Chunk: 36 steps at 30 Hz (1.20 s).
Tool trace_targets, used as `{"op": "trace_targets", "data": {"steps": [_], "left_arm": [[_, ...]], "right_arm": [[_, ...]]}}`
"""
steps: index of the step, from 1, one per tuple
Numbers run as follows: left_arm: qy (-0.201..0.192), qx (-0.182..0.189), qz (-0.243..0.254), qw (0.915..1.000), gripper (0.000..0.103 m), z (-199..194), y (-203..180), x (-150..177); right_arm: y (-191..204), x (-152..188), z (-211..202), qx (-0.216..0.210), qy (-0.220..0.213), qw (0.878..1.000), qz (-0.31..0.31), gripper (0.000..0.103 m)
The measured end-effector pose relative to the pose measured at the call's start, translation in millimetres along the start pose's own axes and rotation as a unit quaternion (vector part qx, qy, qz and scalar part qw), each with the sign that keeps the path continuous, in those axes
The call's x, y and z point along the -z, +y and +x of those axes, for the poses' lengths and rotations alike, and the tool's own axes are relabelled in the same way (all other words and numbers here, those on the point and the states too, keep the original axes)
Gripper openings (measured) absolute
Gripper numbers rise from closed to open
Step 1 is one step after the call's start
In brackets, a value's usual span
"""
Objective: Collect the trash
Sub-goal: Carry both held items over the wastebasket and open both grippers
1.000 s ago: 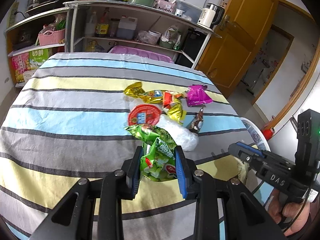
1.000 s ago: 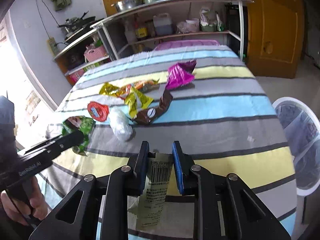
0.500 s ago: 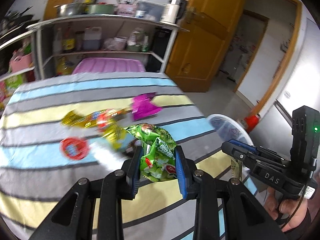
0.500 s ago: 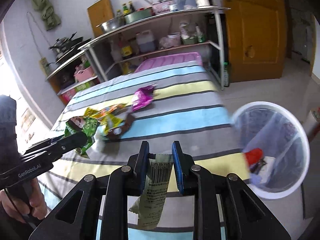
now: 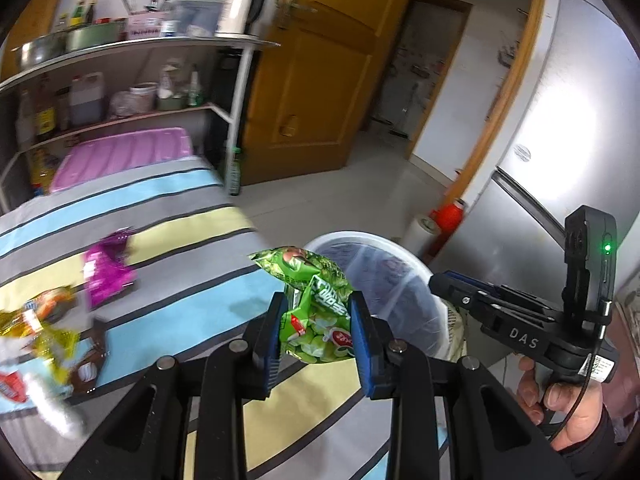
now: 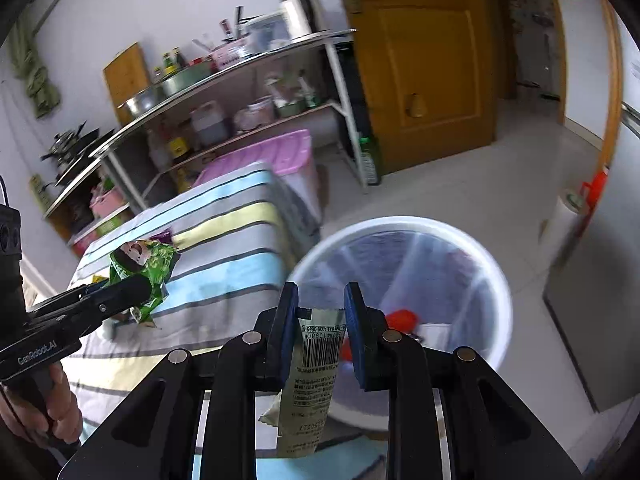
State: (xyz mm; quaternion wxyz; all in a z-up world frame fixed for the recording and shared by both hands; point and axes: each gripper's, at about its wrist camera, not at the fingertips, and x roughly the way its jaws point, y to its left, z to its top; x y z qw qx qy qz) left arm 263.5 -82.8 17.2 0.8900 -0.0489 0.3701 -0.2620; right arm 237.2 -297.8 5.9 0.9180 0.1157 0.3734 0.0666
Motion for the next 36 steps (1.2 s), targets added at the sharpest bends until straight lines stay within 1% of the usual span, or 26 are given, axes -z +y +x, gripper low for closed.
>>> {"op": "trace_targets", "data": {"steps": [8, 15, 17, 20, 23, 30, 36], "left_arm": [[0.028, 0.028, 0.020, 0.9990, 0.032, 43.1, -28.2, -4.6], [0.047, 0.032, 0.018, 0.9982, 0.033, 67.1, -29.6, -0.2], [0.052, 0.032, 0.016, 0.9980, 0.033, 72.7, -28.6, -0.6], [0.059, 0.032, 0.011, 0.9977, 0.036, 78.4, -25.0, -0.1], [0.060, 0.031, 0.006, 0.9977, 0.040, 80.0, -22.5, 1.5], [0.054, 0.035, -0.003, 0.9979, 0.041, 71.2, -19.0, 0.8], [0.042, 0.036, -0.010, 0.9984, 0.041, 50.4, -16.5, 0.6]], "right_arm": [[-37.2, 4.3, 12.7, 0.011, 0.010, 1.000, 0.024, 0.025], [-48.8, 4.6, 33.3, 0.015, 0.023, 0.999, 0.035, 0.025], [-50.7, 5.7, 37.4, 0.016, 0.026, 0.999, 0.037, 0.028], [-53.2, 6.4, 41.3, 0.013, 0.026, 0.999, 0.042, 0.028], [-54.2, 7.8, 41.7, 0.015, 0.023, 0.999, 0.044, 0.030], [-51.7, 9.0, 31.2, 0.015, 0.013, 0.999, 0.045, 0.030], [-41.6, 8.3, 19.2, 0.016, 0.009, 0.999, 0.034, 0.030]]}}
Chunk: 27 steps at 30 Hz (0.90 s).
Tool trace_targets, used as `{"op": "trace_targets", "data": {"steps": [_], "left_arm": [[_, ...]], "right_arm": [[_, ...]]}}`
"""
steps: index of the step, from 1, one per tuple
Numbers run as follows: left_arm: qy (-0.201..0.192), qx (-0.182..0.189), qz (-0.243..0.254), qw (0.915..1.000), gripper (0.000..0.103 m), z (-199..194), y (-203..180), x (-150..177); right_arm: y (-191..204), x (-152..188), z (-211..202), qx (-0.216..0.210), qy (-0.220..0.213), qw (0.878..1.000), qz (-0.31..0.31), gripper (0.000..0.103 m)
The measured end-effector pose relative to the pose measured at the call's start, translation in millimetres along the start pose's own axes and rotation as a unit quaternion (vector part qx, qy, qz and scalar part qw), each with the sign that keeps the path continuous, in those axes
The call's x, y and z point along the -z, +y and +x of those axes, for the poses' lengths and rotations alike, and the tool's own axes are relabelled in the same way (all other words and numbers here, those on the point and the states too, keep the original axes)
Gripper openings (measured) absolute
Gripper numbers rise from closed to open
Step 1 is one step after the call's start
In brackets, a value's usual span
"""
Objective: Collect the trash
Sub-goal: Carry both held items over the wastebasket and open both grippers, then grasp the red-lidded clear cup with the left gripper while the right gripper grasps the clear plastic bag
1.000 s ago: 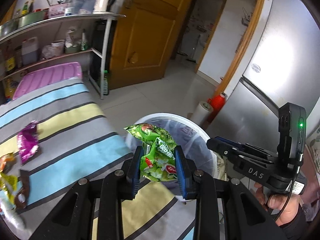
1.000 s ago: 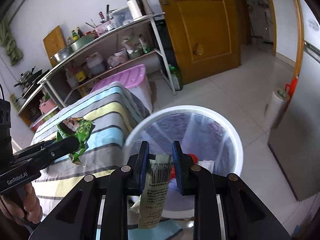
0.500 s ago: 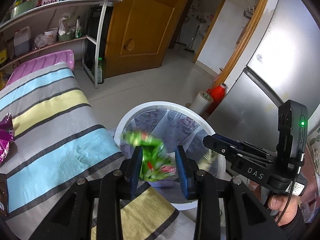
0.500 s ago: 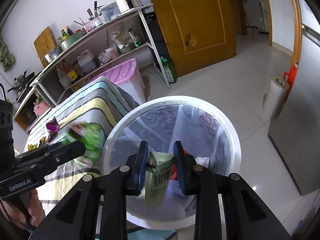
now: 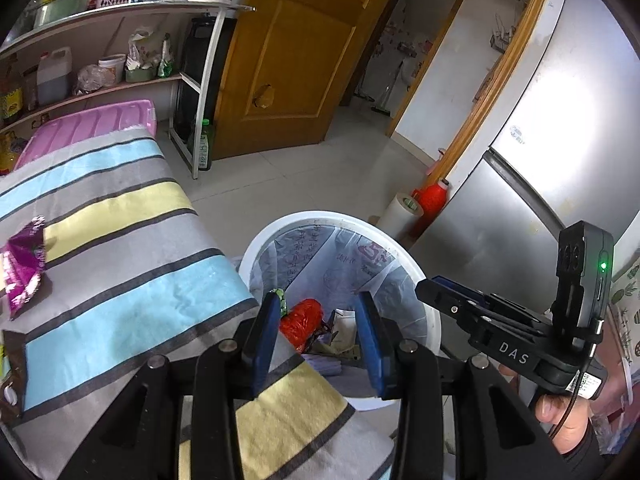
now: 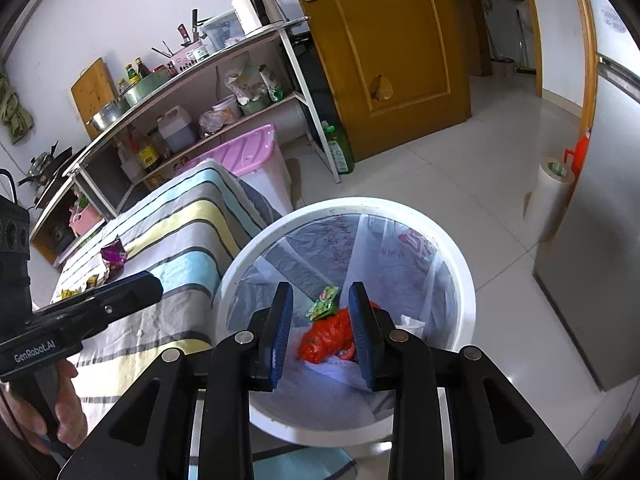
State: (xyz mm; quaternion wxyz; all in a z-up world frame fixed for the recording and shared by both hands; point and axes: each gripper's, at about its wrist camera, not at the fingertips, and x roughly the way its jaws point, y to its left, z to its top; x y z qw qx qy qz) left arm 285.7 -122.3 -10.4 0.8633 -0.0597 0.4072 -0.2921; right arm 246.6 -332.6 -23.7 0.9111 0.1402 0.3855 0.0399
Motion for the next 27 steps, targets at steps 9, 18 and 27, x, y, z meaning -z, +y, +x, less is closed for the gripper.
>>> {"op": "trace_targets", "data": {"steps": [9, 18, 27], "left_arm": [[-0.032, -0.027, -0.005, 0.9991, 0.041, -51.4, 13.5, 15.4], [-0.071, -0.075, -0.030, 0.9942, 0.041, -112.4, 51.1, 43.6], [-0.086, -0.124, -0.077, 0.9856, 0.041, -151.5, 105.0, 75.0]], "right_arm": [[45.5, 9.5, -33.1, -0.027, -0.017, 0.999, -0.032, 0.030], [106.1, 25.5, -40.3, -0.071, -0.009, 0.995, -0.071, 0.030], [169.6, 48.5, -25.9, -0.124, 0.019, 0.985, -0.115, 0.030]]}}
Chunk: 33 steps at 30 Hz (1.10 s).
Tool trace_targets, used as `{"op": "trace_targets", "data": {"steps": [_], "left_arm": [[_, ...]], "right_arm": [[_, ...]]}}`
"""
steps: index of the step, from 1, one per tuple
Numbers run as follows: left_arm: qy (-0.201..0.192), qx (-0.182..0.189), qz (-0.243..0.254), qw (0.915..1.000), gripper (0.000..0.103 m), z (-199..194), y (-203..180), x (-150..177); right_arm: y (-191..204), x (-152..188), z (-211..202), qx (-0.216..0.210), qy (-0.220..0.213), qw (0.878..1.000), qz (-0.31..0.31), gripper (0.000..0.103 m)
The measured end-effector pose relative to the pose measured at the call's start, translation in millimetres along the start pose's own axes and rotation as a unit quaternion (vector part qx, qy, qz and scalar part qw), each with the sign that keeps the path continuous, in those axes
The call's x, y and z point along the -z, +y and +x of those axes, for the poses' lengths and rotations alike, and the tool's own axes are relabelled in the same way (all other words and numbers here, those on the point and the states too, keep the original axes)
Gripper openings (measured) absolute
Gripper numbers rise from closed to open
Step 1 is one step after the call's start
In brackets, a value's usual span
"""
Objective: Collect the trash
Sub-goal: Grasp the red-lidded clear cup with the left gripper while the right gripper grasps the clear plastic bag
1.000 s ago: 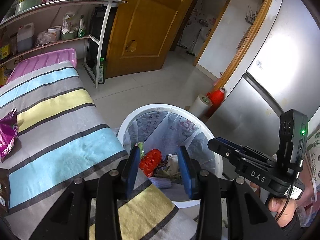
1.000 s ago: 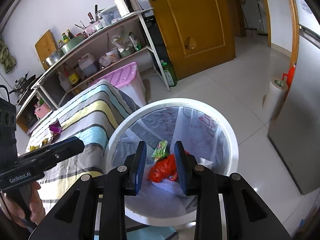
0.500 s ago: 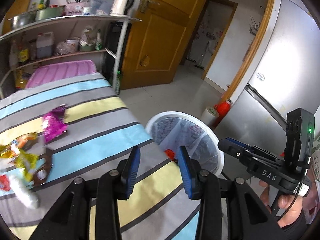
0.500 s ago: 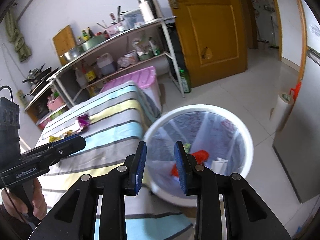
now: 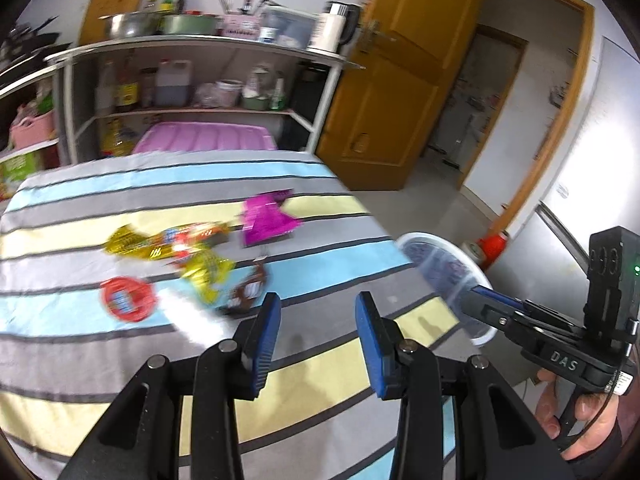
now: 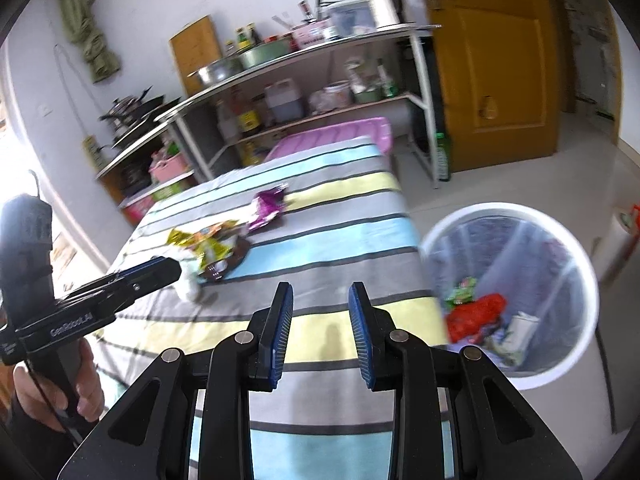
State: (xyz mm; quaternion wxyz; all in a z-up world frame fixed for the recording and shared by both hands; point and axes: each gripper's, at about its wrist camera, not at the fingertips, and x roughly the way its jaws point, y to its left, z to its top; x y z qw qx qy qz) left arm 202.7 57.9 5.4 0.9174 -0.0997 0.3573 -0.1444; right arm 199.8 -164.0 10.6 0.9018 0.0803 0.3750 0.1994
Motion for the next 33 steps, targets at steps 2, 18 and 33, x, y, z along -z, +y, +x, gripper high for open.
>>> {"op": "trace_targets", "data": {"steps": [2, 18, 33], "left_arm": [[0.000, -0.015, -0.013, 0.9998, 0.041, -4.5, 17.6, 4.0], [0.001, -0.087, -0.075, 0.9934, 0.053, -0.6, 111.2, 1.1], [0.045, -0.092, -0.100, 0.9897, 0.046, 33.2, 127.5, 1.3]], "right_arm": [[12.1, 0.4, 9.5, -0.012, 0.008, 1.000, -0.011, 0.030], [83.2, -0.6, 71.1, -0.067, 0.048, 0.994, -0.073, 0.035], [96.4, 1.1, 96.3, -0.081, 0.070, 0.990, -0.097, 0.037]]}}
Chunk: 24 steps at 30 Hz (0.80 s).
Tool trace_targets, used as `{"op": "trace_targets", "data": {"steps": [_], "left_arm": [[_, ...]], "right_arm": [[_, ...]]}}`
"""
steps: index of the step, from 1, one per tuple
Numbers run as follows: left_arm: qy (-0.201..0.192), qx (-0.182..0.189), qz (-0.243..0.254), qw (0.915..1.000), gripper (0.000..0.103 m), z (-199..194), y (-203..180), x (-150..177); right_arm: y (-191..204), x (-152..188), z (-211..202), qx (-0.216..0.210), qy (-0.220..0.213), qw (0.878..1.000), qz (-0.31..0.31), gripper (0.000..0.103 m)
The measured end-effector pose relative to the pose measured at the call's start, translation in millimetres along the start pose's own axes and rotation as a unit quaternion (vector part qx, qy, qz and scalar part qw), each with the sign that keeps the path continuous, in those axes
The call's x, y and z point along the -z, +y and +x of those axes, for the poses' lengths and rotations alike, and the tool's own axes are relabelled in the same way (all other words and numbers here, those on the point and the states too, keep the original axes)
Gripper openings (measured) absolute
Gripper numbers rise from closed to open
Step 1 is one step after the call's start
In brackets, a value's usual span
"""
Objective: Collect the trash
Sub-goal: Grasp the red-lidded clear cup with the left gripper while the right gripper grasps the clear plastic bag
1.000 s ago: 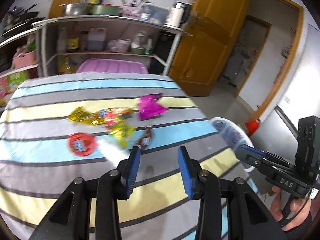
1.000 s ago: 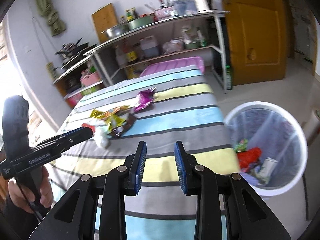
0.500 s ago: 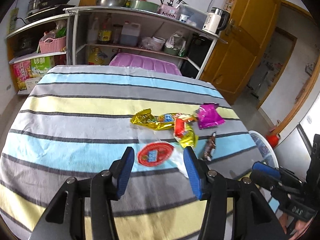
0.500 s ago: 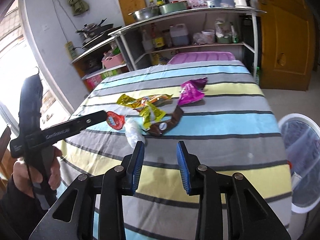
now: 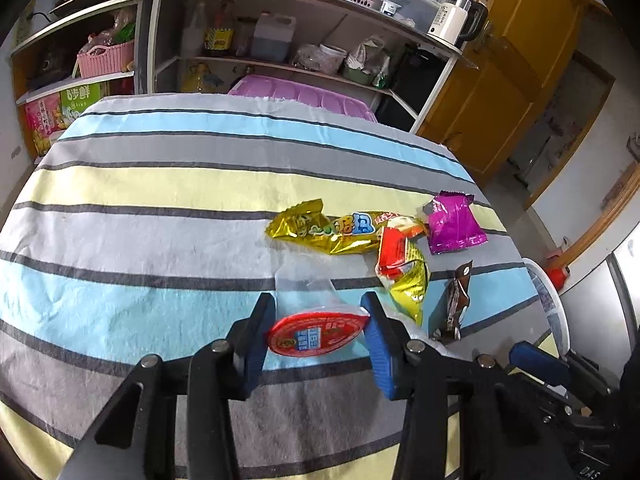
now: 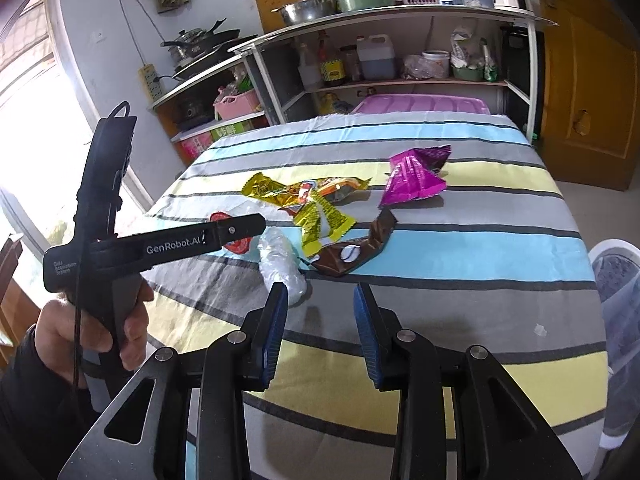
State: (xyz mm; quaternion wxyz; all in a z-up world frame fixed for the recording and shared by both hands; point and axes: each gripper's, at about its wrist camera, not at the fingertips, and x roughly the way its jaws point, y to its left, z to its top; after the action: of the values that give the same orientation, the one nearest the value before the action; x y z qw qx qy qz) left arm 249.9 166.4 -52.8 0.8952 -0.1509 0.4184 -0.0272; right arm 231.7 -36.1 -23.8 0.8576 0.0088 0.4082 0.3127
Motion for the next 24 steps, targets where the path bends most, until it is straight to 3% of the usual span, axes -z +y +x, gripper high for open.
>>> {"op": "trace_targets", "data": {"steps": [9, 24], "left_arm": [[-0.034, 0.008, 0.010, 0.9994, 0.046, -29.9, 6.3, 6.7], [-0.036, 0.014, -0.005, 0.9992, 0.046, -39.5, 24.2, 11.8]], "right_arm": [[16.1, -6.4, 21.0, -0.015, 0.017, 0.999, -0.026, 0.039], [22.4, -10.2, 54.9, -0.008, 0.056, 0.998, -0.035, 0.037]]}}
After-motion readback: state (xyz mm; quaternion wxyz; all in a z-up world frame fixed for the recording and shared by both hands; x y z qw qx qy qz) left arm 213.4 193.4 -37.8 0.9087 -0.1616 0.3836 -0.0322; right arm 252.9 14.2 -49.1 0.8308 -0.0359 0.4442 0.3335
